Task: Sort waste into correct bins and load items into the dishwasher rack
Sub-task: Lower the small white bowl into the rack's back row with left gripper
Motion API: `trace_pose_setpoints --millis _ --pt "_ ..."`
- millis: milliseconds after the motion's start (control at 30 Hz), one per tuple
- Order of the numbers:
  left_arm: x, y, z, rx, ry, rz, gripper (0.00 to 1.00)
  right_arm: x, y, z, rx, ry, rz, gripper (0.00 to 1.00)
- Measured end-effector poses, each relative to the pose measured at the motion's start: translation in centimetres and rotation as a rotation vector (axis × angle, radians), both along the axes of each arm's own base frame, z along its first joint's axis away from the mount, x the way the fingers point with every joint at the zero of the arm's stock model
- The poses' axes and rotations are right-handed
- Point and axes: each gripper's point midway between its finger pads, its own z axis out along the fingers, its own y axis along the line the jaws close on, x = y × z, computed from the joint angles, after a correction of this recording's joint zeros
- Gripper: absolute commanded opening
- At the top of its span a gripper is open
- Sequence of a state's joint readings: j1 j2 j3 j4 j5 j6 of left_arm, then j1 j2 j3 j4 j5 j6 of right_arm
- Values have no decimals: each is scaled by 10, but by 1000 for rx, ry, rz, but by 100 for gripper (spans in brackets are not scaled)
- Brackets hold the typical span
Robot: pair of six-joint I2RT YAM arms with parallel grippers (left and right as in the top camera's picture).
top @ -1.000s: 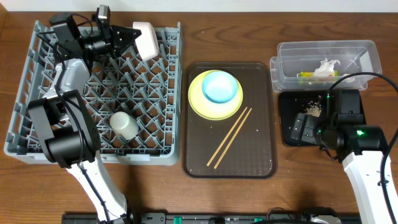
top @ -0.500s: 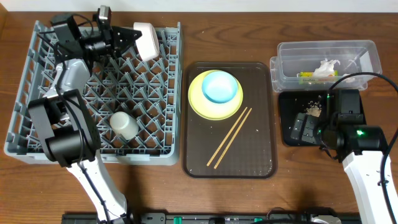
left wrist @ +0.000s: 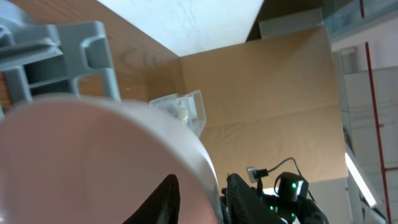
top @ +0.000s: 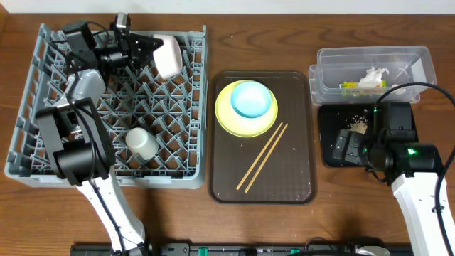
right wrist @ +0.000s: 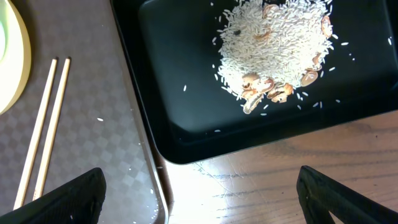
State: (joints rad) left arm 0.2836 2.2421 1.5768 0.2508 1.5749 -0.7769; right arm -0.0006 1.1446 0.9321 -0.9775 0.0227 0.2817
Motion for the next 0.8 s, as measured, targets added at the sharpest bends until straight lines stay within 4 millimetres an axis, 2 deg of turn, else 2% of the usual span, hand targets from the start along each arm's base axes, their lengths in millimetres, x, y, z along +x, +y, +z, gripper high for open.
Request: trace_pose_setpoints --millis 67,133,200,300,600,800 --pt "2 4 -5 3 5 14 39 0 0 0 0 1 0 96" --pt "3 10 -7 4 8 29 56 0 0 0 0 1 0 96" --pt "3 18 -7 6 5 45 59 0 0 0 0 0 0 96" --pt "4 32 -7 9 -1 73 79 0 0 0 0 1 0 96" --pt "6 62 -9 14 15 147 86 -1 0 0 0 5 0 96" --pt "5 63 -4 15 15 153 88 -1 0 0 0 3 0 96"
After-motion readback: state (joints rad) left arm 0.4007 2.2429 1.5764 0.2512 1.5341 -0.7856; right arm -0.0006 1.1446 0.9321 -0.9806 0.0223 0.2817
